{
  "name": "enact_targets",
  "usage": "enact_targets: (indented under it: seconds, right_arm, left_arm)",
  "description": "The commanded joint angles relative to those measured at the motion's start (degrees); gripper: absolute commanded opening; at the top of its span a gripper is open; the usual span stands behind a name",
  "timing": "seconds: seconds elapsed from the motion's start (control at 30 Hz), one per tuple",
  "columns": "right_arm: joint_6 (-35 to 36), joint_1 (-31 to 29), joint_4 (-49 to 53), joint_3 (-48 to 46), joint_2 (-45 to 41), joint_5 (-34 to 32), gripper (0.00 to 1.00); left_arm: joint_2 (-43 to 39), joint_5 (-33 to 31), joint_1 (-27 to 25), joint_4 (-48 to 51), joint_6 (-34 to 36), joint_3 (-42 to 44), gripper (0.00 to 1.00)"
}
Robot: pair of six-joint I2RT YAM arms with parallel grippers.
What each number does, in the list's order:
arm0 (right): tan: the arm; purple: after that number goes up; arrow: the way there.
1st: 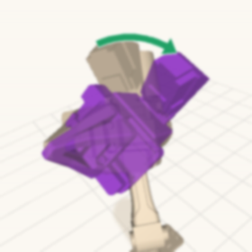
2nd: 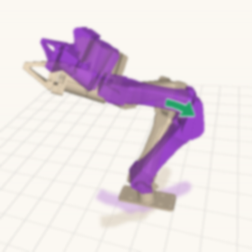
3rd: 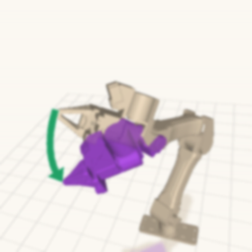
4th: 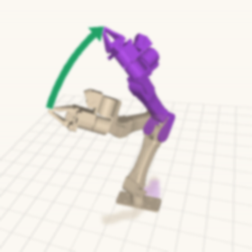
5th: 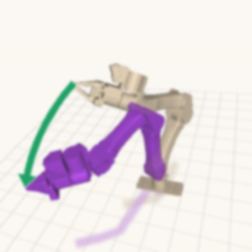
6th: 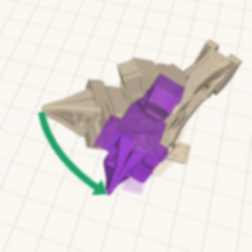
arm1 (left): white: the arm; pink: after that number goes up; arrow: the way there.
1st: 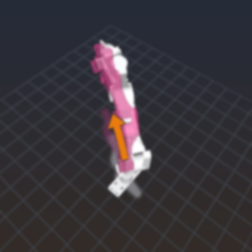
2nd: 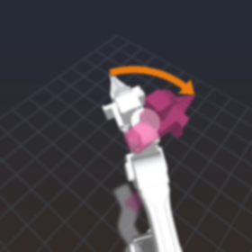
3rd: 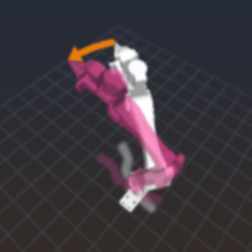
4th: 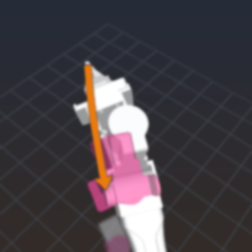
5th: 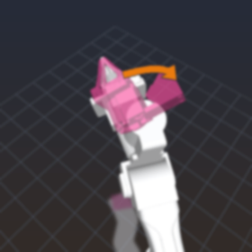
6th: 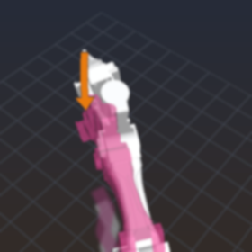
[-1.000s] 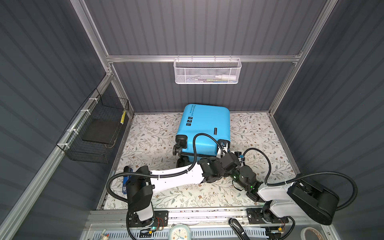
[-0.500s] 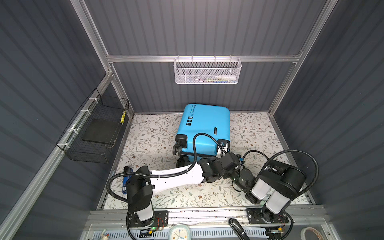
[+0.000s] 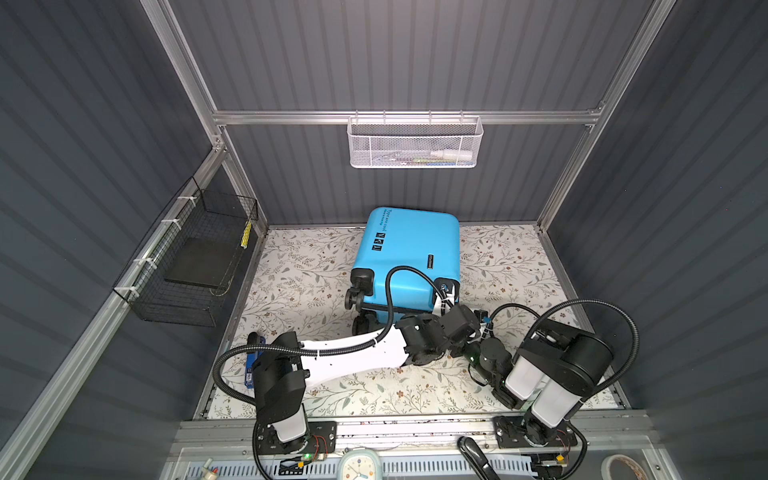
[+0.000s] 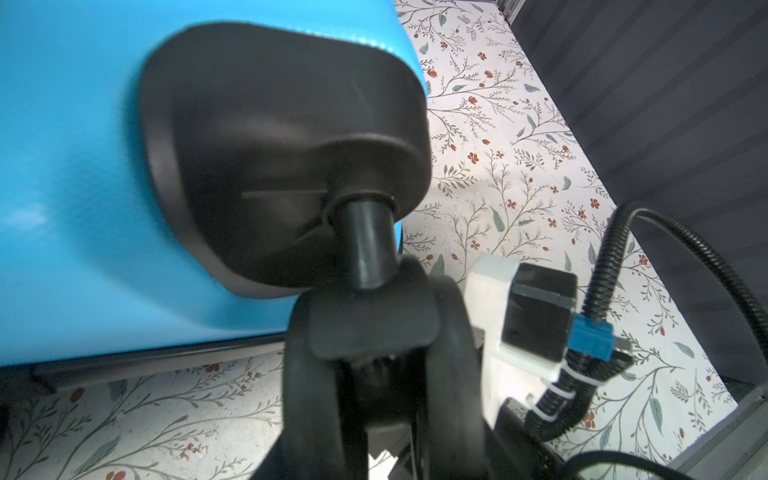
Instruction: Pack the luggage
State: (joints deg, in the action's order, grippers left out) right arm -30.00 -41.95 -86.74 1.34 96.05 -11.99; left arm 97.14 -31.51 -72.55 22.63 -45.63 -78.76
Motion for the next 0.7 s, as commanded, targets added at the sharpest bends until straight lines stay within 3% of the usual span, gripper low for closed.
enact_targets:
  seconds: [0.0,0.33,0.47,0.67]
  right_arm:
    - [1.62,-0.33,2.49,-2.59,-4.14,-1.59,0.43]
    - [7.37,-3.3,26.47,-2.0,-24.39,-6.58,0.53]
    - [9.32,-3.83,26.83,-3.01,-26.6,-8.48,0.54]
    - [12.18,-6.91,19.33,-2.61,-21.3,-10.13,0.53]
  left_arm:
    - [-1.88,-1.21,-0.49,-5.68,2.45,-4.19,0.0]
    - [-2.13,-1.28,-0.55,-6.33,2.33,-3.85,0.0]
    - [-2.18,-1.29,-0.53,-6.47,2.34,-3.93,0.0]
    - [-2.05,-1.21,-0.49,-6.23,2.46,-4.26,0.0]
